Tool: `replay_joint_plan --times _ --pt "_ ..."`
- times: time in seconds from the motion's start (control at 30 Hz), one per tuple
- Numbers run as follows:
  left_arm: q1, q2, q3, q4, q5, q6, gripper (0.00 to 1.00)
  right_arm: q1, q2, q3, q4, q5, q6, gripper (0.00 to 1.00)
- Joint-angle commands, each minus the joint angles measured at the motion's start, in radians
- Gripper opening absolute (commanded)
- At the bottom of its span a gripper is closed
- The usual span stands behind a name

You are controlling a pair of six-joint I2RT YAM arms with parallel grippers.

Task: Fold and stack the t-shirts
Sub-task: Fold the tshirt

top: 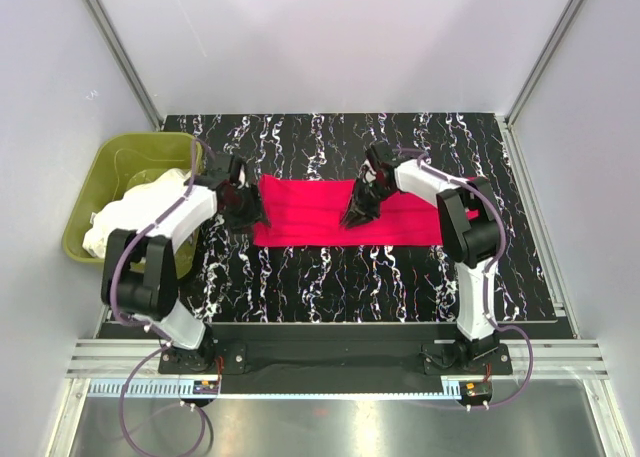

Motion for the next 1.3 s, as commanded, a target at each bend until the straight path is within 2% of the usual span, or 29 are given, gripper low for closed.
replay_joint_plan --times 0.0,0.1,0.13,0.17,0.2,0.23,0.37,0.57,0.7,0.83,0.87,0.93,0.97,1.0,1.1,1.13,1.17,1.27 --pt "0.007 -0.090 0.068 0.010 -0.008 0.048 0.56 0.004 -0.093 0.097 -0.055 0.053 -0.103 0.30" --pt "0.007 -0.021 0.109 0.082 0.119 0.030 0.48 0.005 -0.049 0.143 -0.022 0.017 -0.084 0.24" --pt "0.006 0.008 0.121 0.099 0.146 0.021 0.40 0.007 -0.034 0.164 0.003 -0.028 -0.050 0.19" --pt "0.006 0.067 0.135 0.120 0.173 -0.004 0.37 0.007 -0.015 0.175 0.042 -0.049 -0.031 0.13" --pt "0.006 0.095 0.137 0.170 0.219 -0.016 0.35 0.007 0.031 0.192 0.053 -0.074 -0.018 0.03" --pt "0.006 0.124 0.141 0.191 0.224 -0.025 0.32 0.007 0.055 0.218 0.063 -0.120 0.007 0.00" --pt "0.009 0.246 0.155 0.254 0.233 -0.053 0.25 0.007 0.121 0.230 0.113 -0.145 0.021 0.00" --pt "0.012 0.295 0.112 0.271 0.161 -0.010 0.23 -0.024 0.157 0.137 0.165 -0.126 0.009 0.00" --pt "0.010 0.269 0.101 0.260 0.088 0.025 0.24 -0.069 0.158 0.086 0.176 -0.070 -0.071 0.00" --pt "0.004 0.173 0.115 0.222 0.022 0.065 0.31 -0.117 0.114 0.086 0.140 -0.057 -0.120 0.00" --pt "0.004 0.149 0.121 0.182 -0.001 0.070 0.33 -0.122 0.080 0.092 0.120 -0.062 -0.129 0.02" --pt "-0.010 0.049 0.123 0.154 -0.035 0.074 0.50 -0.128 0.025 0.094 0.059 -0.038 -0.157 0.14" --pt "-0.014 0.013 0.123 0.121 -0.056 0.073 0.55 -0.128 -0.037 0.091 0.038 -0.019 -0.169 0.21" --pt "-0.026 -0.053 0.121 0.104 -0.063 0.068 0.64 -0.128 -0.067 0.089 -0.009 0.031 -0.207 0.36" --pt "-0.045 -0.169 0.092 0.050 -0.049 0.001 0.74 -0.131 -0.127 0.123 -0.090 0.143 -0.293 0.55" --pt "-0.048 -0.197 0.047 0.057 -0.041 -0.065 0.78 -0.133 -0.135 0.132 -0.101 0.160 -0.312 0.57" --pt "-0.054 -0.228 0.011 0.077 -0.032 -0.105 0.80 -0.133 -0.139 0.146 -0.115 0.180 -0.339 0.62" --pt "-0.065 -0.319 -0.170 0.198 -0.029 -0.293 0.77 -0.137 -0.129 0.212 -0.157 0.246 -0.381 0.64"
